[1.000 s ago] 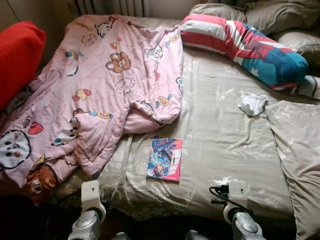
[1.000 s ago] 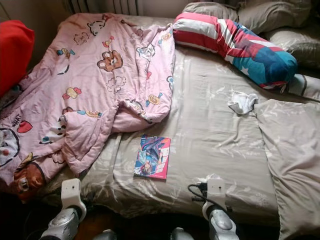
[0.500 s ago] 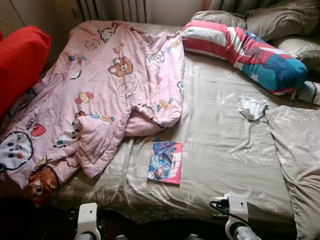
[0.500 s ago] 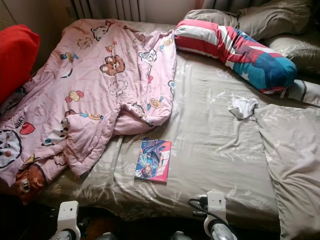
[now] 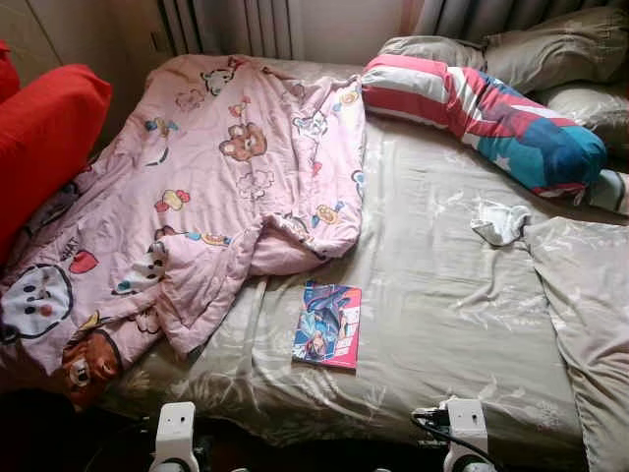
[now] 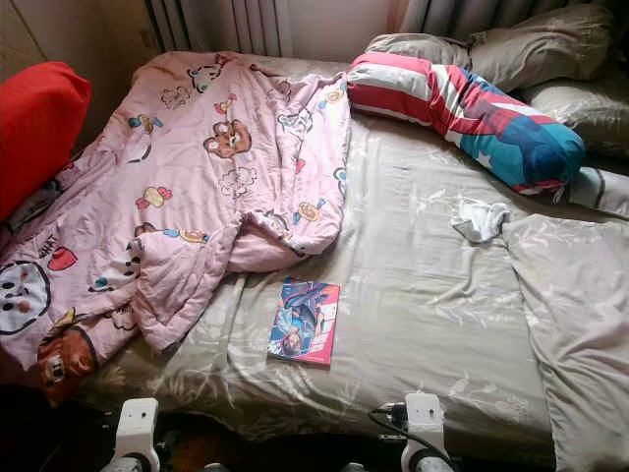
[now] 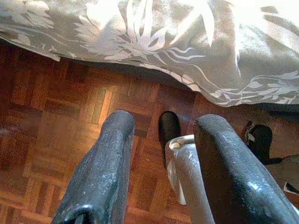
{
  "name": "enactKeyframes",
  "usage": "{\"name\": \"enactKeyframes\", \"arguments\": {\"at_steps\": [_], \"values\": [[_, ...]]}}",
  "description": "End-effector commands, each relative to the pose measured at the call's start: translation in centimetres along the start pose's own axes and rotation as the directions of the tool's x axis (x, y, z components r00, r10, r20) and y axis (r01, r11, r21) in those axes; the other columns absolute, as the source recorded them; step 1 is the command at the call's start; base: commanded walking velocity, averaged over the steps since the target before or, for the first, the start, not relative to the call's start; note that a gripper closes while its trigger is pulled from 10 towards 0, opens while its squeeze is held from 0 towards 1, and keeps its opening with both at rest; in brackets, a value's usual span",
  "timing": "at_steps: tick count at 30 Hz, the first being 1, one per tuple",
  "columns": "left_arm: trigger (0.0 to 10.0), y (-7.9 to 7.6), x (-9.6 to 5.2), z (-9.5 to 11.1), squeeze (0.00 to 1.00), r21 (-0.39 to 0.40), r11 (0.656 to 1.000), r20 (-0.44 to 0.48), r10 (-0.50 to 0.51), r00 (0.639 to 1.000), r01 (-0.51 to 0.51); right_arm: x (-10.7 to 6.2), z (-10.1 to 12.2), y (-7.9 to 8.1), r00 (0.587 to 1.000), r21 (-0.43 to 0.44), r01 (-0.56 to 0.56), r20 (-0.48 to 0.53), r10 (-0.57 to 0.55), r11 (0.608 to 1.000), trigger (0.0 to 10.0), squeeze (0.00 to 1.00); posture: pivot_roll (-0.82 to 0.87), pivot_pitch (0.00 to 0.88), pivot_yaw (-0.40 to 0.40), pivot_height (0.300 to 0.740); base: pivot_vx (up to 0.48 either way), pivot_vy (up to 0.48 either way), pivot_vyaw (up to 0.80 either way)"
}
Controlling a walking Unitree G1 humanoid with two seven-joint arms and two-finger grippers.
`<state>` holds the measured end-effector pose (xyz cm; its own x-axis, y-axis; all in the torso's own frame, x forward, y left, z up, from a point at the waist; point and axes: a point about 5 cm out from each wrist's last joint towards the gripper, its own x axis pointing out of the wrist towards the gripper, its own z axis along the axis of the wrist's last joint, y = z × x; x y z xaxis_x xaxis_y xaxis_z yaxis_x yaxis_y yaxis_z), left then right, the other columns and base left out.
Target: Clean up the room
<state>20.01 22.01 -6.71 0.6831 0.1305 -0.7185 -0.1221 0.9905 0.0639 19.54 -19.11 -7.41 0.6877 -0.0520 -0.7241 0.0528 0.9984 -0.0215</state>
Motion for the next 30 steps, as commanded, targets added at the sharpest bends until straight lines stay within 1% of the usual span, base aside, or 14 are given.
{"name": "enactKeyframes", "arguments": {"at_steps": [1, 8, 13, 30], "values": [[10.0, -0.01, -0.29, -1.18, 0.00, -0.004, 1.000, -0.038, 0.003, 0.999, -0.003, -0.29, -0.99, -0.48, 0.999, 0.011, 0.018, -0.035, -0.017, 1.000, 10.0, 0.00, -0.02, 0.174, -0.037, 0.740, 0.000, 0.000, 0.00], [10.0, -0.07, -0.35, -1.42, 0.00, -0.008, 1.000, -0.046, 0.002, 0.999, -0.002, -0.28, -0.99, -0.37, 0.999, -0.004, 0.004, -0.038, -0.004, 1.000, 10.0, 0.00, -0.02, 0.183, -0.036, 0.740, 0.000, 0.000, 0.00], [10.0, -0.12, -0.38, -1.58, 0.00, -0.003, 1.000, -0.051, 0.001, 0.999, -0.001, -0.29, -1.06, -0.29, 0.999, -0.004, 0.005, -0.041, -0.005, 1.000, 10.0, 0.00, -0.02, 0.188, -0.036, 0.740, -0.244, 0.000, 0.00], [10.0, -0.23, -0.49, -1.98, 0.00, 0.002, 1.000, -0.064, -0.003, 0.998, 0.003, -0.46, -1.51, -0.71, 0.998, 0.004, 0.015, -0.054, -0.015, 1.000, 10.0, 0.00, -0.03, 0.201, -0.040, 0.740, -0.273, 0.000, 0.00]]}}
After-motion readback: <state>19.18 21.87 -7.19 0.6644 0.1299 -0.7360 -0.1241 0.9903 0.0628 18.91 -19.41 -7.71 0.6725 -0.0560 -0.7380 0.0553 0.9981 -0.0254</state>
